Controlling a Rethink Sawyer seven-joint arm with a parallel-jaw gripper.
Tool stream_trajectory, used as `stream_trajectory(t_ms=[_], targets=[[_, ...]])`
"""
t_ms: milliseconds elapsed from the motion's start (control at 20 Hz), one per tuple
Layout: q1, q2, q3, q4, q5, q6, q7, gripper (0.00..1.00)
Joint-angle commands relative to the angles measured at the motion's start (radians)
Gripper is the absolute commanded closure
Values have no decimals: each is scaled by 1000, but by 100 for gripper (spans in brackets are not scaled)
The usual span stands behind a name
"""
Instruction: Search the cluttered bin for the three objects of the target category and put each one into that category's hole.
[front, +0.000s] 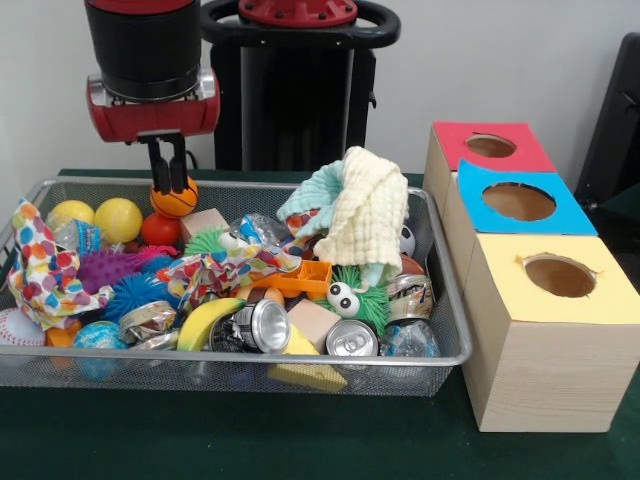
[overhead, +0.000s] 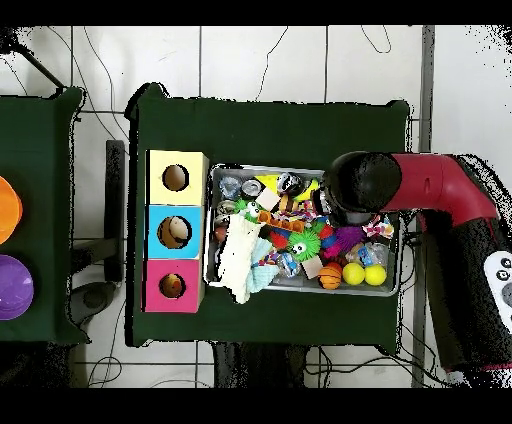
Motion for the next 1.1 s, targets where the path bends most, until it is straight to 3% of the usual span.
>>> stream_trajectory(t_ms=[50, 200, 400, 550, 650, 1100], targets=[[25, -44, -78, 64, 24, -98, 161, 100], [15, -81, -82, 96, 45, -98, 140, 100], [11, -136, -88, 87, 77, -19, 85, 100], [17, -139, -92, 62, 94, -2, 81, 100], [23, -125, -101, 70, 98, -35, 99, 100], [79, -22, -121, -68, 90, -74, 129, 100]])
